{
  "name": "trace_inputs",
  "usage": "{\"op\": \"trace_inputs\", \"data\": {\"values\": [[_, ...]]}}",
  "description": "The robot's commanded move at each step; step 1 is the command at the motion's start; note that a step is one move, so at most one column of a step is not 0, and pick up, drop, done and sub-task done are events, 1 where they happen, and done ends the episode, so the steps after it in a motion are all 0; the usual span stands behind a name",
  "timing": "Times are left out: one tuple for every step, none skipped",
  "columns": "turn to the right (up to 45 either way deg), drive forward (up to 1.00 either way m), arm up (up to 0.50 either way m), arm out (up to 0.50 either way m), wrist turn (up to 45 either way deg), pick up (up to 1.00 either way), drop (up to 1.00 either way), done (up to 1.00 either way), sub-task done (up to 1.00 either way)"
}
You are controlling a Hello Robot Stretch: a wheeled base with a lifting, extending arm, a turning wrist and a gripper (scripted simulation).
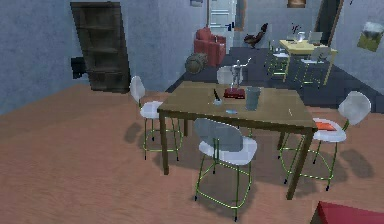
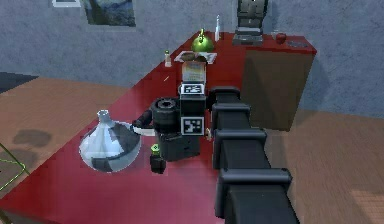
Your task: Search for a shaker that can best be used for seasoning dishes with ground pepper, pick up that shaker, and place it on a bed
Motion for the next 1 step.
{"op": "trace_inputs", "data": {"values": [[0.0,0.0,-0.16,0.0,0.0,0.0,0.0,0.0,0.0]]}}
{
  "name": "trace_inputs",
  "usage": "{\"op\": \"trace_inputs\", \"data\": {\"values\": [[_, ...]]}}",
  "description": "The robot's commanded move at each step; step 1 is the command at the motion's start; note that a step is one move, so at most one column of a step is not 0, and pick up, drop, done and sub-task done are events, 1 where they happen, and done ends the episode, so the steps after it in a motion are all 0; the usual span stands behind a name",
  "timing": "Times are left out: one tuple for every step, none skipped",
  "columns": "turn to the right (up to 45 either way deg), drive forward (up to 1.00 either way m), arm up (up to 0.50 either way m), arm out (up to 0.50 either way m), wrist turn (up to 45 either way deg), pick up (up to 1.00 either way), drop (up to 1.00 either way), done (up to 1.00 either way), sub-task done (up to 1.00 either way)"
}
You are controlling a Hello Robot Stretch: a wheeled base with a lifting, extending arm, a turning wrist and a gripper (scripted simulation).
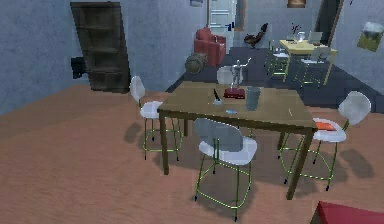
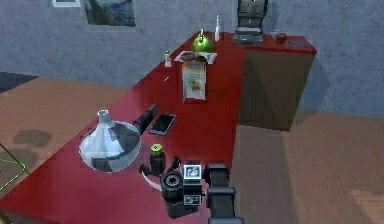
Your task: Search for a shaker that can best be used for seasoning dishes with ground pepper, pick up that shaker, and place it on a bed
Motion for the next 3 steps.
{"op": "trace_inputs", "data": {"values": [[0.0,0.0,0.0,0.0,0.0,1.0,0.0,0.0,0.0],[0.0,0.0,0.1,0.0,0.0,0.0,0.0,0.0,0.0],[0.0,0.0,0.06,0.0,0.0,0.0,0.0,0.0,0.0]]}}
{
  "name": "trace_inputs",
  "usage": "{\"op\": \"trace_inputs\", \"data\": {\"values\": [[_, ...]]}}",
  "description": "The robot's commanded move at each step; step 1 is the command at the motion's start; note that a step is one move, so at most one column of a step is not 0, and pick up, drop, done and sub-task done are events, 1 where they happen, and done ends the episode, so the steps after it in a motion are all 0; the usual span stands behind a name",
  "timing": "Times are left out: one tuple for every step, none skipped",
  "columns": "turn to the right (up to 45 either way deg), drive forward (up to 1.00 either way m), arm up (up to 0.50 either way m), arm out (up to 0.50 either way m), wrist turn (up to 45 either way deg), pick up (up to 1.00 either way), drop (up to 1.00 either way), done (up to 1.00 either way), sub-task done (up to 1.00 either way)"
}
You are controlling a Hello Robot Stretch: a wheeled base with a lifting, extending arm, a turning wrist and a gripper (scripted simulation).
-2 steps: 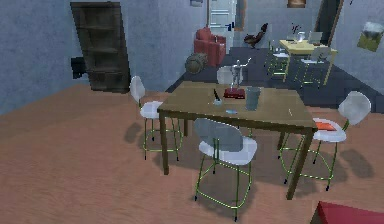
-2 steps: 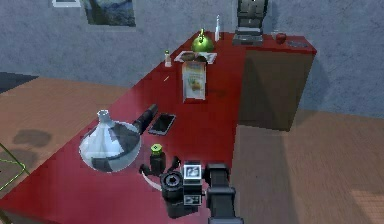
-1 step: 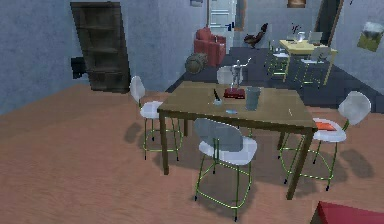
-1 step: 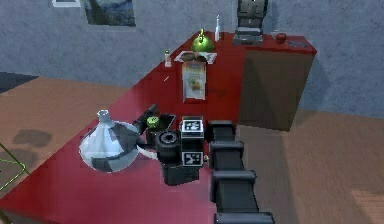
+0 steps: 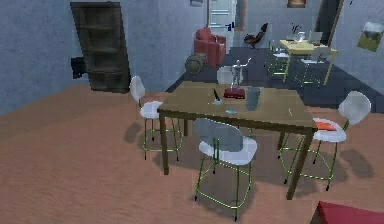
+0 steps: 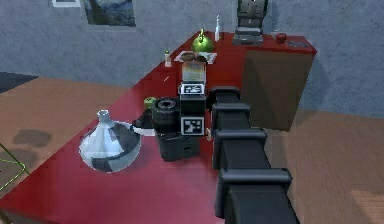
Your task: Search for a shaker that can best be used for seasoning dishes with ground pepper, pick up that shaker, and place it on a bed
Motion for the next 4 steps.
{"op": "trace_inputs", "data": {"values": [[0.0,0.0,0.0,0.0,-45.0,0.0,0.0,0.0,0.0],[0.0,0.0,0.0,0.0,-45.0,0.0,0.0,0.0,0.0],[0.0,0.0,0.0,0.0,-21.0,0.0,0.0,0.0,0.0],[0.0,0.0,0.0,-0.14,0.0,0.0,0.0,0.0,0.0]]}}
